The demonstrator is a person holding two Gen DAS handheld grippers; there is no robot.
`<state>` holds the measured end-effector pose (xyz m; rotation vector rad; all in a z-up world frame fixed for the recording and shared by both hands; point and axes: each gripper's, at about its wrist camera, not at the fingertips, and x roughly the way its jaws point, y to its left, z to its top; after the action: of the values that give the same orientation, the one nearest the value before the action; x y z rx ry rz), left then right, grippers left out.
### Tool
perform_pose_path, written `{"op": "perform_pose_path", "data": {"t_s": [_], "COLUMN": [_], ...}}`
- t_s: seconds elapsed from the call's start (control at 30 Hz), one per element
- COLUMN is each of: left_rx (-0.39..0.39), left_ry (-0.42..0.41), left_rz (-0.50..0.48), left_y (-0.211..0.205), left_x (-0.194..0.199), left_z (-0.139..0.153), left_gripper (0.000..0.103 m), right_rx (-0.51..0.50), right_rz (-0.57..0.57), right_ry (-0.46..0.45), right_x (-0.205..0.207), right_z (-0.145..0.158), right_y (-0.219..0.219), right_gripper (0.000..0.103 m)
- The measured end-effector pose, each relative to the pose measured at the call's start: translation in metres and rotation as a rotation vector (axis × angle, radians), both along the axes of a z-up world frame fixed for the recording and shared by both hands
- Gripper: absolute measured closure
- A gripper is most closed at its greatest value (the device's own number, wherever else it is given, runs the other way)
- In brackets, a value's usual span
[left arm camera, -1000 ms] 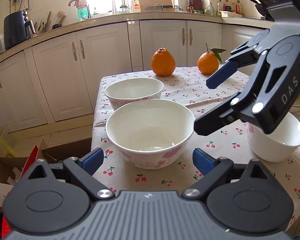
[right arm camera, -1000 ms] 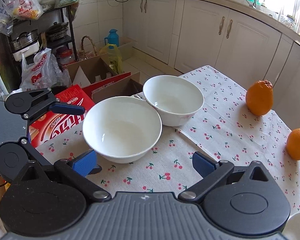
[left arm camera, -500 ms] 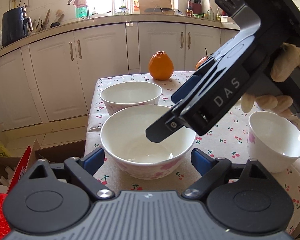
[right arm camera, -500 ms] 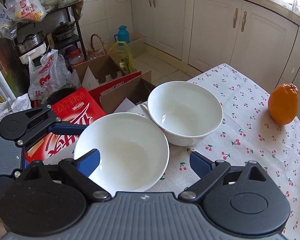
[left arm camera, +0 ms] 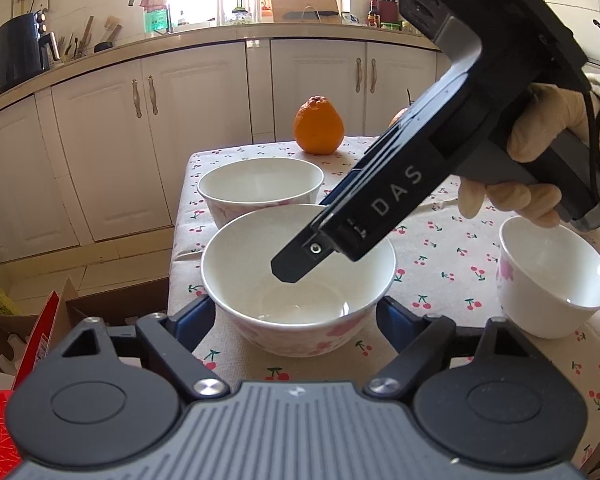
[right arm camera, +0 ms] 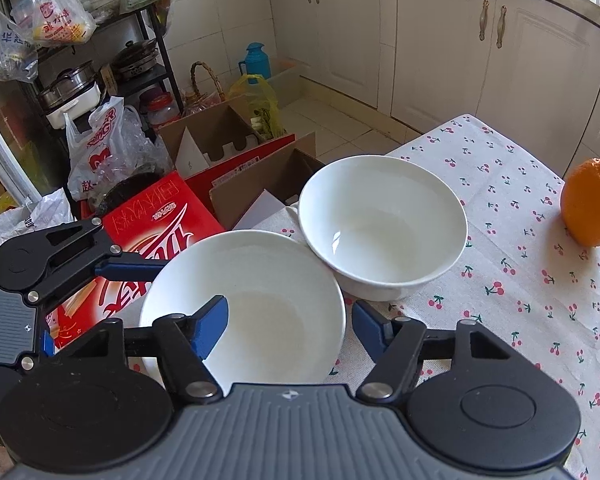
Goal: Organize plates and bowls
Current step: 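Lift the pink-patterned bowl and carry it above the placed bowl with the right gripper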
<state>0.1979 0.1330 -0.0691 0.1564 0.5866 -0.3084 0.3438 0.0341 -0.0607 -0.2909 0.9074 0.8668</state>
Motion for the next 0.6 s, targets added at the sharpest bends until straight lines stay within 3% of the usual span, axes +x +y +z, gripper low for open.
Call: {"op": "perform_pose_path", "data": {"t_s": [0.6], "left_rx": [0.015], "left_ry": [0.013], "left_rz": [-0.021], "left_y": [-0.0012], "left_x": [0.0004], "left_z": [0.0047], "left_gripper": [0.017], "right_rx": [0.051], "right_rz": [0.001], "right_ry": [0.033], "right_x": [-0.0055], "right_z": [0.0062], "right_y": [-0.0087], "right_gripper": [0.036]}}
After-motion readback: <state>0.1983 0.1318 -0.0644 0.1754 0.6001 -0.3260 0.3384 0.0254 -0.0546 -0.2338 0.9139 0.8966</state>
